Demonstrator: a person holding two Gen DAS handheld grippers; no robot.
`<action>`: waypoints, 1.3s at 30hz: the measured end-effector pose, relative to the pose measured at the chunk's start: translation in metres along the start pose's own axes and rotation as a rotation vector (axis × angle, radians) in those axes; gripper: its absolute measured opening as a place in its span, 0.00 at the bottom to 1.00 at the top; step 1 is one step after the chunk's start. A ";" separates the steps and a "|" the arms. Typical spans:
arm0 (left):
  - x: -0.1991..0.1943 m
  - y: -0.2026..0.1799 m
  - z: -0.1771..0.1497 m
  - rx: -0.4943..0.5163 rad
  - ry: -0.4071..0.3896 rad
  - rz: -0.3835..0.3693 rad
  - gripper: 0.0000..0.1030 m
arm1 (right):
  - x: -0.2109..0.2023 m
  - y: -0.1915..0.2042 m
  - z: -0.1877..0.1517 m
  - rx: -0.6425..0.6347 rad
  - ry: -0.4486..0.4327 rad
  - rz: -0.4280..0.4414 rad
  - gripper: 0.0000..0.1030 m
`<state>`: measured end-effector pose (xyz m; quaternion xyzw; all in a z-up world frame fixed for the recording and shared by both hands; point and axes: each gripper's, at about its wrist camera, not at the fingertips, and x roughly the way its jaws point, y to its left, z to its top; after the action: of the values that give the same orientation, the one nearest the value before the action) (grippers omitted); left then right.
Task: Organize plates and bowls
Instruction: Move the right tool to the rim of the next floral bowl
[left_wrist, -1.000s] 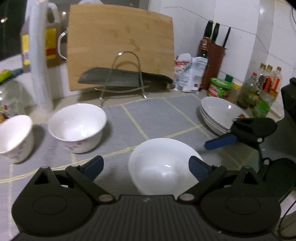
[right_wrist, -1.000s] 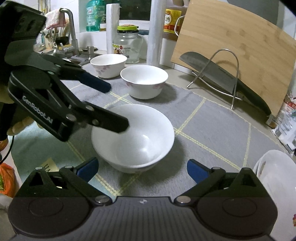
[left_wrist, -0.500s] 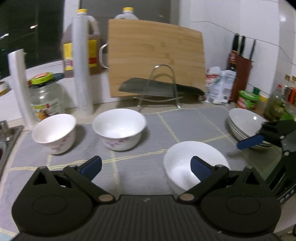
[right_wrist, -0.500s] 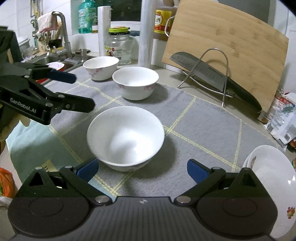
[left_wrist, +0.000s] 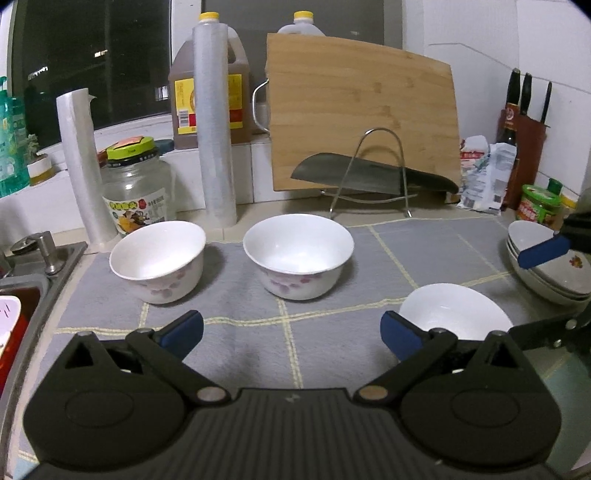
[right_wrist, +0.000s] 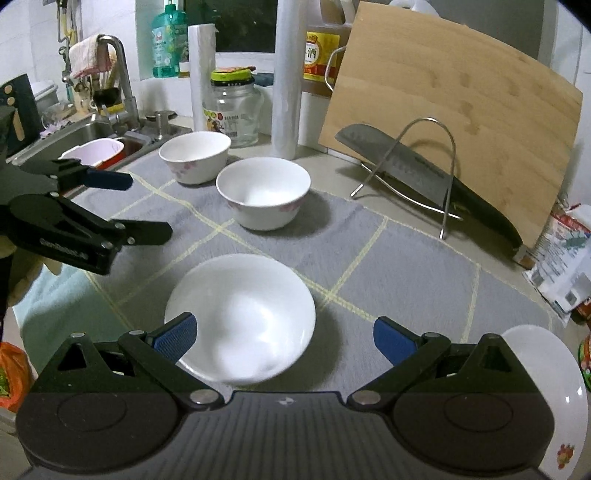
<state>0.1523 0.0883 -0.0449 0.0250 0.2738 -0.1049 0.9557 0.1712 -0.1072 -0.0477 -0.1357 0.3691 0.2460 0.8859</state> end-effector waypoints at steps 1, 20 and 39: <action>0.002 0.000 0.000 0.002 -0.001 0.004 0.98 | 0.001 -0.001 0.002 0.001 -0.002 0.004 1.00; 0.058 0.000 0.010 0.036 -0.002 0.047 0.98 | 0.050 -0.028 0.060 -0.010 -0.012 0.123 1.00; 0.096 0.000 0.015 0.066 -0.006 0.009 0.98 | 0.119 -0.039 0.106 0.007 0.032 0.222 1.00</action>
<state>0.2393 0.0691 -0.0831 0.0573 0.2674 -0.1097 0.9556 0.3267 -0.0555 -0.0580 -0.0946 0.3968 0.3393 0.8476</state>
